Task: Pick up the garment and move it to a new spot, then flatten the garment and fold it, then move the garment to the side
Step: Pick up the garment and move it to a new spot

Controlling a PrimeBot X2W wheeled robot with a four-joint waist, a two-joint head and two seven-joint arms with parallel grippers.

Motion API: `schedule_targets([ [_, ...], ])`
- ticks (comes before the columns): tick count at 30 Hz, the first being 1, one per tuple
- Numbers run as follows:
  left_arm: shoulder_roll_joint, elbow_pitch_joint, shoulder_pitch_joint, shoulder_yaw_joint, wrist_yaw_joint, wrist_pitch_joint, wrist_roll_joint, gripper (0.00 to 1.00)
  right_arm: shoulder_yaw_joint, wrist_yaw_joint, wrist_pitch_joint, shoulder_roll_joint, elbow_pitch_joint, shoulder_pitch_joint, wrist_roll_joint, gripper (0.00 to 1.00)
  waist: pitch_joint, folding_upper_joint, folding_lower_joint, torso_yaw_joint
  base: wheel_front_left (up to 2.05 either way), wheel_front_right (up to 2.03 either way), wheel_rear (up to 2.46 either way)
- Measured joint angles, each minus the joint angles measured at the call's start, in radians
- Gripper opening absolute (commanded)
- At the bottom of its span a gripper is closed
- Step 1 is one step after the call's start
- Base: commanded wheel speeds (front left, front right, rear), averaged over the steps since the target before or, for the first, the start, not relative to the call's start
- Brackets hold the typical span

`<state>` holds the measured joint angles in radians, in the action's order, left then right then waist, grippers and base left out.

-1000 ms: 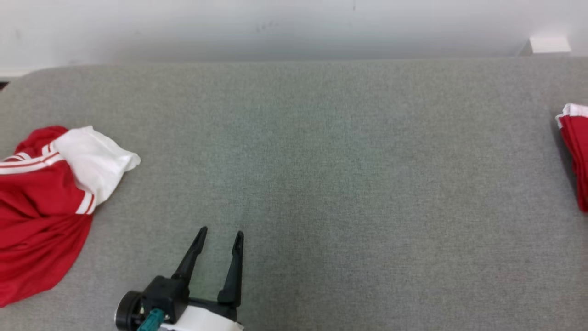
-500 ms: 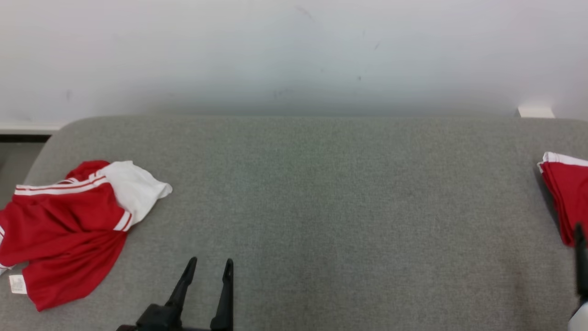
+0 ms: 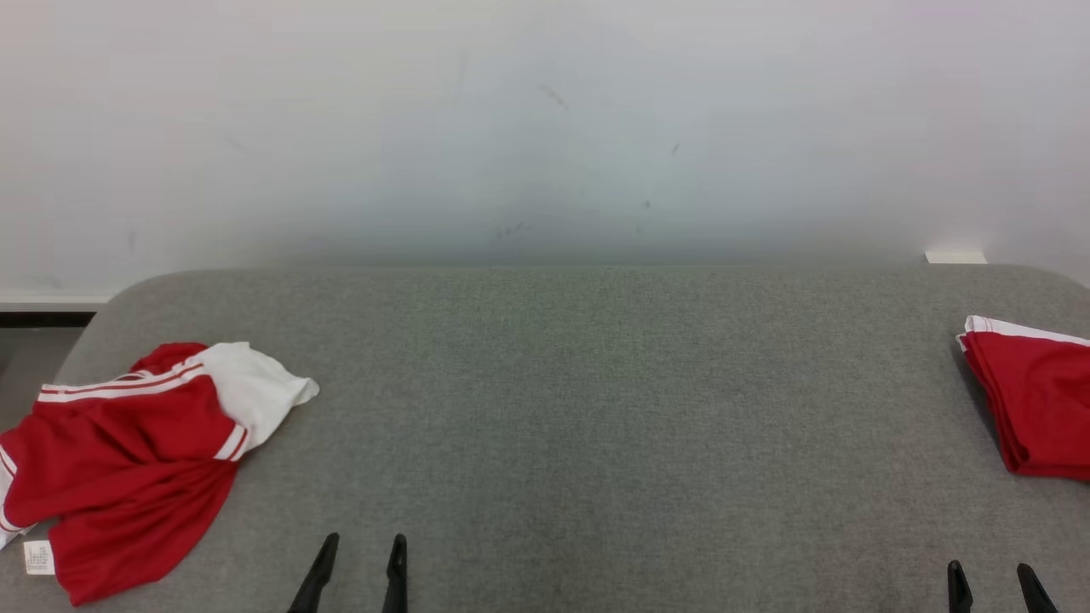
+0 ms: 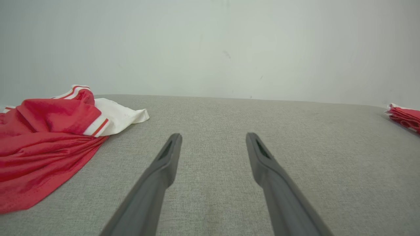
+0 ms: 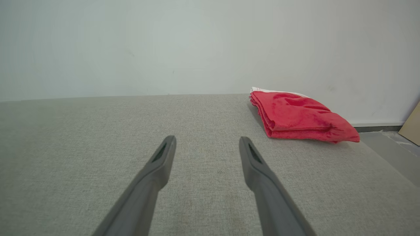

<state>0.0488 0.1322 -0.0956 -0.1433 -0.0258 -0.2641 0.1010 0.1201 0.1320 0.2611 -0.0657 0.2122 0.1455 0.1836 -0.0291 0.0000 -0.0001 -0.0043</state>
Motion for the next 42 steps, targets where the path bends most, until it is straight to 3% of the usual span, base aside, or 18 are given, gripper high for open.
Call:
schedule_targets([
  [7, 0.0, 0.001, 0.003, -0.002, 0.008, 0.0, -0.003, 1.0, -0.002, 0.0, 0.001, 0.008, -0.021, 0.0, -0.017, 1.0, 0.003, 0.0, 0.0, -0.003, 0.0, 0.0, 0.0],
  [13, 0.0, 0.006, 0.018, -0.012, 0.01, 0.0, -0.003, 1.0, -0.053, 0.0, 0.002, 0.008, -0.05, 0.0, -0.022, 1.0, 0.01, 0.0, 0.0, 0.044, 0.0, 0.0, 0.0],
  [29, 0.0, -0.015, -0.001, -0.006, -0.019, 0.0, 0.028, 1.0, -0.179, 0.0, 0.002, -0.01, -0.058, -0.031, 0.021, 1.0, 0.021, 0.0, 0.0, 0.402, 0.0, 0.0, 0.0],
  [35, 0.0, -0.028, 0.061, 0.012, -0.023, 0.0, 0.047, 1.0, -0.168, 0.0, 0.002, -0.046, -0.091, -0.077, 0.021, 1.0, 0.085, 0.0, 0.0001, 0.451, 0.0, 0.0, 0.0],
  [42, 0.031, 0.125, 0.378, 0.091, -0.004, 0.009, 0.058, 1.0, -0.093, 0.0, 0.001, -0.183, -0.161, -0.146, 0.021, 1.0, 0.26, 0.0, 0.0002, 0.446, 0.0, 0.0, 0.0],
])
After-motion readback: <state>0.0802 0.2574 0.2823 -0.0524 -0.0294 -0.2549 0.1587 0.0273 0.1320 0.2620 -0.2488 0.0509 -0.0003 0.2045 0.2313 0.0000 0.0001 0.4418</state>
